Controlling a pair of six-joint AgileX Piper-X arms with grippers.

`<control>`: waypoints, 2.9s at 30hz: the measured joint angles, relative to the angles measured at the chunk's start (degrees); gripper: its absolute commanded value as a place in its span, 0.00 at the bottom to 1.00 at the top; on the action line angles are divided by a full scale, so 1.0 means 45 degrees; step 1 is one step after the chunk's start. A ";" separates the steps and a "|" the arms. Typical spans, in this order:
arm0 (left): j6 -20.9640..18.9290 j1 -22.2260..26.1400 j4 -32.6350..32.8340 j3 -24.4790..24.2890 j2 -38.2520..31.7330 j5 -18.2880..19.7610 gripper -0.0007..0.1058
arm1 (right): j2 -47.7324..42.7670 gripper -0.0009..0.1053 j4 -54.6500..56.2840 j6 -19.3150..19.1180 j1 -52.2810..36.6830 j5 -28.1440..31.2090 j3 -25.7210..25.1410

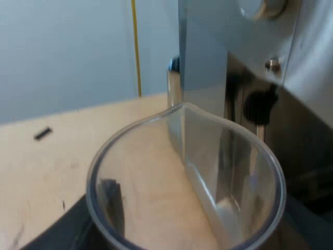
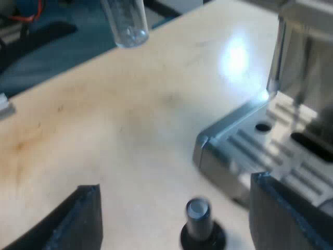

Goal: Pour the beans into the coffee machine

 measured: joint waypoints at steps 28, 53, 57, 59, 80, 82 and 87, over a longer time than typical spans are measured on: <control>0.0939 -0.1550 -0.3729 0.0000 0.5128 0.0147 0.35 | 0.0432 0.59 -0.0445 0.0014 0.0000 0.0789 0.0000; 0.0080 -0.1550 -0.8636 0.0313 0.9218 -0.0300 0.33 | 0.0432 0.59 -0.0445 0.0014 0.0000 0.0789 0.0000; 0.0080 -0.1477 -0.8717 0.0304 0.9596 -0.0334 0.33 | 0.0432 0.59 -0.0445 0.0014 0.0000 0.0789 0.0000; 0.0080 -0.1480 -0.8751 0.0304 0.9916 -0.0334 0.33 | 0.0432 0.59 -0.0445 0.0014 0.0000 0.0789 0.0000; -0.0258 -0.1480 -0.8683 0.0304 1.0290 -0.0052 0.73 | 0.0432 0.59 -0.0445 0.0014 0.0000 0.0789 0.0000; -0.0626 -0.1480 -0.8683 0.0410 1.0290 -0.0045 0.73 | 0.0432 0.59 -0.0445 0.0014 0.0000 0.0789 0.0000; -0.0768 -0.1480 -0.8683 0.0823 1.0106 -0.0045 0.73 | 0.0432 0.59 -0.0445 0.0014 0.0000 0.0789 0.0000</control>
